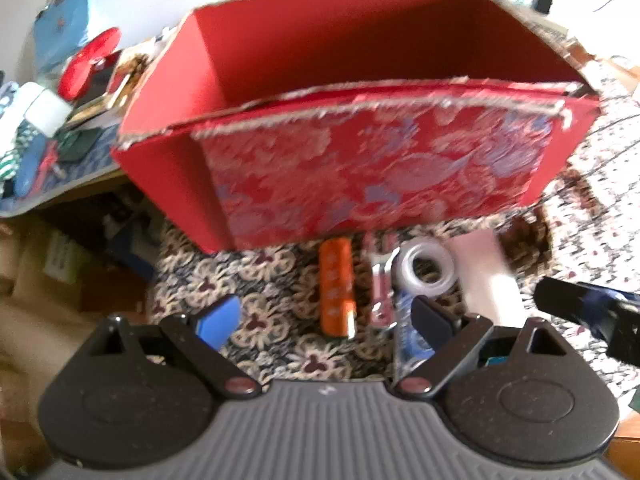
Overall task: Organize rigid objects
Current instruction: 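Close the right gripper on the pine cone, then lift the pine cone with the right gripper over the box rim, then lower the pine cone into the red box and open the right gripper, then withdraw the right gripper from the box toward the white tube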
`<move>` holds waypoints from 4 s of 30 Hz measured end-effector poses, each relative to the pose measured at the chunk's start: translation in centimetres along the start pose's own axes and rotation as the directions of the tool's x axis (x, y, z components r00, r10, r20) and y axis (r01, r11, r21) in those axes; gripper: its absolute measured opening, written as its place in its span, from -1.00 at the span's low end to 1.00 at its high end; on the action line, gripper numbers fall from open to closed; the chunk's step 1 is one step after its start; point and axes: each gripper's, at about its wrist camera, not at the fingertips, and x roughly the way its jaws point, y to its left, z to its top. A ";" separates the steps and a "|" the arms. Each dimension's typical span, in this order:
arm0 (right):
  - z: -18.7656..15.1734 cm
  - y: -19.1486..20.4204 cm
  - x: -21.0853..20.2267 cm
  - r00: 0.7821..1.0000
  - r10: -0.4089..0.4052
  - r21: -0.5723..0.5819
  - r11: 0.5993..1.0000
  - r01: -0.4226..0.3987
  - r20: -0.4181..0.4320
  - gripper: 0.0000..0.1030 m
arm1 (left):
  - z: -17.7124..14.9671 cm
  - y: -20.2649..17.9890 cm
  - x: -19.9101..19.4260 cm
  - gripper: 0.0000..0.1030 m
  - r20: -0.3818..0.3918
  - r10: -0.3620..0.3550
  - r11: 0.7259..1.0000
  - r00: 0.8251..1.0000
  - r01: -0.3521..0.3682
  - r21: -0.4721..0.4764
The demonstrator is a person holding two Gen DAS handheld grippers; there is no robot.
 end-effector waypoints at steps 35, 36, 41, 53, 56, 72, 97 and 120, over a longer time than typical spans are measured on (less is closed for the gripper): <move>6.6 -9.5 6.8 0.868 0.387 0.338 0.899 -0.280 -0.311 -0.61 | 3.1 -10.0 2.7 -0.45 0.050 -0.349 0.931 0.936 0.339 0.136; 6.6 -9.7 6.7 0.865 0.389 0.331 0.900 -0.284 -0.316 -0.62 | 3.0 -10.2 2.6 -0.46 0.052 -0.343 0.933 0.938 0.333 0.139; 7.3 -10.5 4.6 0.869 0.388 0.306 0.905 -0.297 -0.306 -0.62 | 3.2 -11.9 1.2 -0.46 0.066 -0.347 0.926 0.935 0.331 0.182; 14.5 -8.2 -3.7 0.957 0.290 0.054 0.955 -0.290 0.011 -0.62 | 8.8 -15.8 -6.2 -0.47 0.297 -0.467 0.866 0.833 0.361 0.346; 17.0 -5.8 -3.0 0.949 0.309 0.004 0.951 -0.310 0.069 -0.62 | 10.7 -14.0 -7.6 -0.47 0.364 -0.459 0.873 0.811 0.336 0.353; 20.2 6.2 12.7 0.955 0.248 -0.132 0.954 -0.270 -0.160 -0.66 | 17.8 2.4 1.2 -0.47 0.206 -0.319 0.942 0.925 0.285 0.178; 20.0 6.5 16.2 0.963 0.006 -0.109 0.993 -0.036 -0.268 -0.71 | 19.2 7.4 7.6 -0.10 0.002 -0.121 0.979 0.993 0.120 -0.164; 17.9 2.8 16.9 0.958 0.046 0.200 0.980 0.013 -0.285 -0.67 | 18.4 8.7 6.2 -0.16 0.135 -0.151 0.956 0.979 0.179 -0.231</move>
